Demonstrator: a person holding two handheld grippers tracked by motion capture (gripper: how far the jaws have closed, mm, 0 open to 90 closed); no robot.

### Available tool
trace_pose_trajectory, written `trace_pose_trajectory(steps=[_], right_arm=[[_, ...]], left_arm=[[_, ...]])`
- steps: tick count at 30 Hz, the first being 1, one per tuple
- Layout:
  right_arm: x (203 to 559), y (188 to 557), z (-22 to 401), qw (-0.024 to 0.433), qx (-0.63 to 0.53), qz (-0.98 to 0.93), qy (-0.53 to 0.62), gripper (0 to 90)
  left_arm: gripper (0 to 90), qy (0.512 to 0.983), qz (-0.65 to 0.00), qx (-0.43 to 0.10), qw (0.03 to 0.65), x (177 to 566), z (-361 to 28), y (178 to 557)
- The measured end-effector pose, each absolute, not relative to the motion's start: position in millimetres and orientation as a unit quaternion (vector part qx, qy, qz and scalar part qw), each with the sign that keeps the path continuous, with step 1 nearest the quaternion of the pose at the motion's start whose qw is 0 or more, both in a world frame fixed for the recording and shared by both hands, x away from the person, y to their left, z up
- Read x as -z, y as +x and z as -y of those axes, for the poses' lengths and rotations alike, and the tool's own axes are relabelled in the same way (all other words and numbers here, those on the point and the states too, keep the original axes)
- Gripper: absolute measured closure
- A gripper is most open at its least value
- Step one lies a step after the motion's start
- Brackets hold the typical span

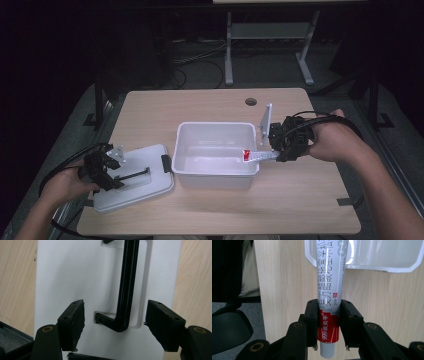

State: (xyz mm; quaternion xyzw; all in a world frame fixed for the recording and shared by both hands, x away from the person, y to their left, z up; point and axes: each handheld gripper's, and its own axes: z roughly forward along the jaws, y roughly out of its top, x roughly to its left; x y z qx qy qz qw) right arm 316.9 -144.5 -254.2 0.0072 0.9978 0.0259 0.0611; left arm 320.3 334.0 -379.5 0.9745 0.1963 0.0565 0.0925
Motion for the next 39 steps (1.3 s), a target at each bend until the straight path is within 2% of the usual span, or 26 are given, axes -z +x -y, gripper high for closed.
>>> trace_pose_trajectory(steps=[39], right_arm=[[274, 331, 89, 0.045, -0.030, -0.998, -0.012, 68.7]], left_arm=[[31.1, 0.974, -0.197, -0.051, 0.095, 385, -336, 319]])
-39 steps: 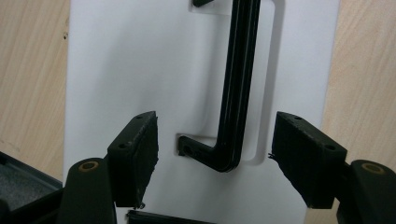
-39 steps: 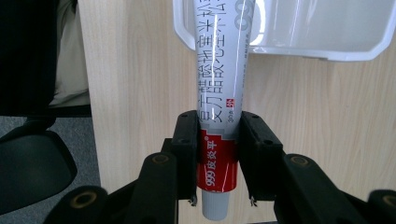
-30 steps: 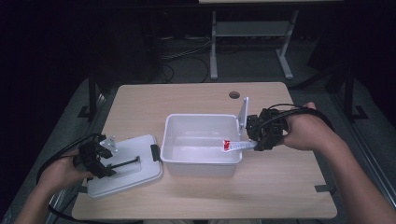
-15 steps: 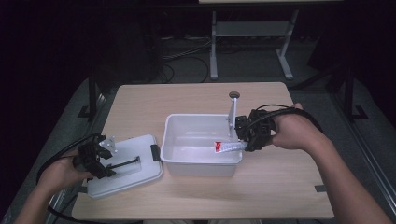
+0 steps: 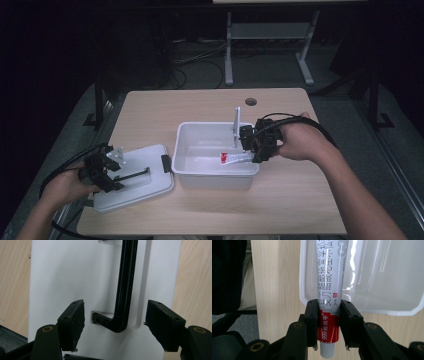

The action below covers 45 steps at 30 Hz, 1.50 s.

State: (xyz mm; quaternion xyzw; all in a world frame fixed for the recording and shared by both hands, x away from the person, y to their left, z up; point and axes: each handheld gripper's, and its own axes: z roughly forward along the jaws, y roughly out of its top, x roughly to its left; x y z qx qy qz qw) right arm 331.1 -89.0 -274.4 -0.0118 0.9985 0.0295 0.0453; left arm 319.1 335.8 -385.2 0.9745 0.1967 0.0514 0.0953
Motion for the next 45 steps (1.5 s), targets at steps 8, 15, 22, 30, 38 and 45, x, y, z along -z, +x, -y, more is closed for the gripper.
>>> trace_pose_trajectory(steps=[8, 15, 22, 30, 38, 45], right_arm=[[280, 335, 78, 0.042, -0.035, -0.998, -0.017, 68.7], [285, 338, 70, 0.036, -0.036, -0.999, -0.015, 68.7], [289, 340, 65, 0.034, -0.032, -0.999, -0.011, 68.7], [294, 341, 58, 0.030, -0.031, -0.999, -0.008, 68.7], [300, 341, 51, 0.026, -0.029, -0.999, -0.007, 68.7], [306, 342, 46, 0.024, -0.024, -0.999, -0.002, 68.7]], left_arm=[[31.1, 0.974, -0.197, -0.050, 0.095, 386, -337, 318], [31.1, 0.974, -0.198, -0.049, 0.095, 387, -339, 318], [31.1, 0.974, -0.198, -0.048, 0.097, 388, -338, 318], [31.1, 0.974, -0.198, -0.050, 0.097, 388, -338, 318], [31.1, 0.974, -0.198, -0.050, 0.098, 388, -340, 317], [31.1, 0.974, -0.200, -0.049, 0.098, 390, -342, 316]])
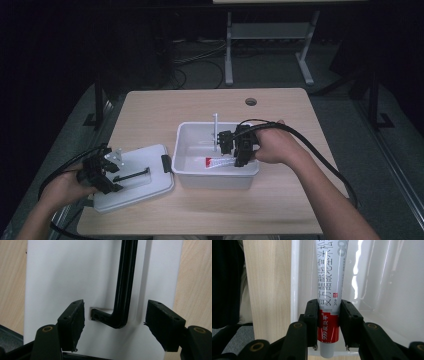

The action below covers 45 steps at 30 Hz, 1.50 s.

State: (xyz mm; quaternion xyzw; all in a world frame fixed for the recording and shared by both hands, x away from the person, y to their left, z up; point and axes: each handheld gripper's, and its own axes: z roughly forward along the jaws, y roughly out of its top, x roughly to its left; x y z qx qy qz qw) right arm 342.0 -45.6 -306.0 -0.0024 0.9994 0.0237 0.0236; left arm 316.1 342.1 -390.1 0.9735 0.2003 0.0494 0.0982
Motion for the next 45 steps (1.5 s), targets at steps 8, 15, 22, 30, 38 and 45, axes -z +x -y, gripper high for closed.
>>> trace_pose_trajectory(steps=[8, 15, 22, 30, 38, 45], right_arm=[[314, 345, 43, 0.020, -0.023, -1.000, -0.003, 68.7], [322, 348, 45, 0.015, -0.022, -1.000, 0.004, 68.7], [332, 350, 47, 0.010, -0.023, -1.000, 0.009, 68.7], [342, 351, 46, 0.007, -0.020, -1.000, 0.013, 68.7], [349, 355, 48, 0.005, -0.022, -1.000, 0.016, 68.6], [355, 358, 48, 0.000, -0.022, -1.000, 0.022, 68.6]], left_arm=[[31.1, 0.973, -0.200, -0.052, 0.099, 391, -342, 316], [31.1, 0.973, -0.202, -0.050, 0.100, 392, -342, 316], [31.1, 0.973, -0.201, -0.050, 0.100, 392, -342, 316], [31.1, 0.974, -0.200, -0.049, 0.099, 393, -341, 316], [31.1, 0.974, -0.198, -0.050, 0.098, 393, -340, 316], [31.1, 0.974, -0.198, -0.048, 0.097, 395, -340, 317]])
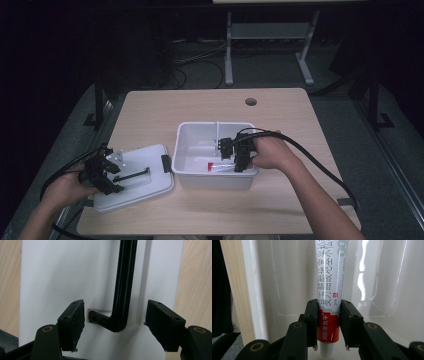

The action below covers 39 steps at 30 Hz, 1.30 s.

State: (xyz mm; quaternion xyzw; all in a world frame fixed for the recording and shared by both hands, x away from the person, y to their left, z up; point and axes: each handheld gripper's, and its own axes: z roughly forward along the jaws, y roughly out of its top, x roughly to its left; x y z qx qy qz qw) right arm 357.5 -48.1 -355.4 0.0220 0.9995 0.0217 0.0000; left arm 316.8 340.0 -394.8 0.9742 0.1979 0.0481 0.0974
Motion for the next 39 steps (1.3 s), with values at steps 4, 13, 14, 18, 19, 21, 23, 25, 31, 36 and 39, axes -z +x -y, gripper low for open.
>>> trace_pose_trajectory(steps=[4, 13, 14, 18, 19, 21, 23, 25, 31, 36, 39], right_arm=[[359, 359, 48, -0.004, -0.020, -0.999, 0.024, 68.6], [364, 362, 48, -0.009, -0.020, -0.999, 0.026, 68.5], [365, 362, 48, -0.009, -0.018, -0.999, 0.027, 68.5], [366, 363, 48, -0.010, -0.016, -0.999, 0.027, 68.6], [366, 364, 48, -0.011, -0.017, -0.999, 0.027, 68.5], [366, 363, 48, -0.011, -0.016, -0.999, 0.031, 68.5], [367, 364, 47, -0.011, -0.016, -0.999, 0.027, 68.5], [368, 363, 47, -0.013, -0.013, -0.999, 0.030, 68.4], [366, 364, 46, -0.007, -0.024, -0.999, 0.032, 65.1], [363, 364, 47, -0.003, -0.027, -0.999, 0.034, 63.3], [362, 363, 48, -0.002, -0.027, -0.999, 0.036, 62.6]], left_arm=[[31.1, 0.974, -0.198, -0.049, 0.097, 395, -340, 317], [31.1, 0.975, -0.196, -0.048, 0.096, 395, -340, 317], [31.1, 0.975, -0.196, -0.048, 0.095, 395, -340, 317], [31.1, 0.975, -0.196, -0.048, 0.096, 395, -340, 317], [31.1, 0.974, -0.197, -0.048, 0.097, 395, -340, 317], [31.1, 0.974, -0.197, -0.048, 0.097, 395, -340, 317], [31.1, 0.975, -0.197, -0.048, 0.097, 395, -340, 317], [31.1, 0.975, -0.196, -0.048, 0.096, 395, -340, 317], [31.1, 0.974, -0.197, -0.048, 0.097, 395, -340, 317], [31.1, 0.974, -0.197, -0.048, 0.097, 395, -340, 317], [31.1, 0.975, -0.197, -0.048, 0.096, 395, -340, 317]])
